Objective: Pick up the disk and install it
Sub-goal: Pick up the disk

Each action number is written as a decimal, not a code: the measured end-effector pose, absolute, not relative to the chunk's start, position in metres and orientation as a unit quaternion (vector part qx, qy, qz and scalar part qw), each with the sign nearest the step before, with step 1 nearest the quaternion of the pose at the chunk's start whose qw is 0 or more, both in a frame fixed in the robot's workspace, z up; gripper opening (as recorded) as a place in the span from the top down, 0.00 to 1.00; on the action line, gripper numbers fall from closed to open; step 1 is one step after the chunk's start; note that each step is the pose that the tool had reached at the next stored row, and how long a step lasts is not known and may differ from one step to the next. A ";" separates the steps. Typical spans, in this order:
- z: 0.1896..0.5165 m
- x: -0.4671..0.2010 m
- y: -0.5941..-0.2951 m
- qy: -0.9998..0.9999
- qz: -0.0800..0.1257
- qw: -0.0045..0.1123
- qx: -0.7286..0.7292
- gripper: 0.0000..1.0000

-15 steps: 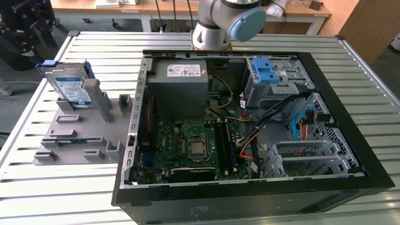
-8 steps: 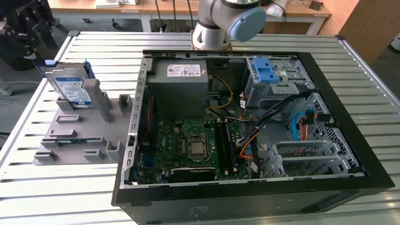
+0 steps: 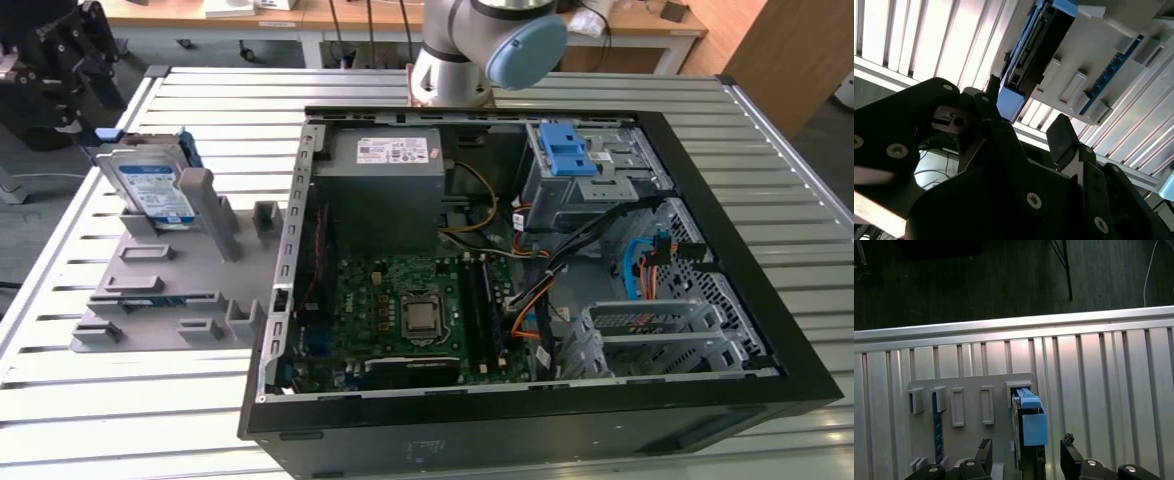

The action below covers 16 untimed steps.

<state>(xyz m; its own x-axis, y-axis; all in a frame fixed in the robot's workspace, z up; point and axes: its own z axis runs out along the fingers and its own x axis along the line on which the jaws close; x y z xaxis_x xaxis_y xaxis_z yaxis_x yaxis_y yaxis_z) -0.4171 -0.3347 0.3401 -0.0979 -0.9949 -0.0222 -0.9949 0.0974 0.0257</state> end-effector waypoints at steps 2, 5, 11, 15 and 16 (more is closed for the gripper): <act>0.337 -0.418 -0.334 -0.741 -0.017 0.000 0.672 0.35; 0.334 -0.419 -0.334 -0.741 -0.017 0.000 0.672 0.35; 0.326 -0.424 -0.333 -0.741 -0.014 -0.003 0.672 0.35; 0.319 -0.428 -0.333 -0.741 -0.011 -0.007 0.672 0.35; 0.318 -0.428 -0.333 -0.740 -0.011 -0.007 0.672 0.35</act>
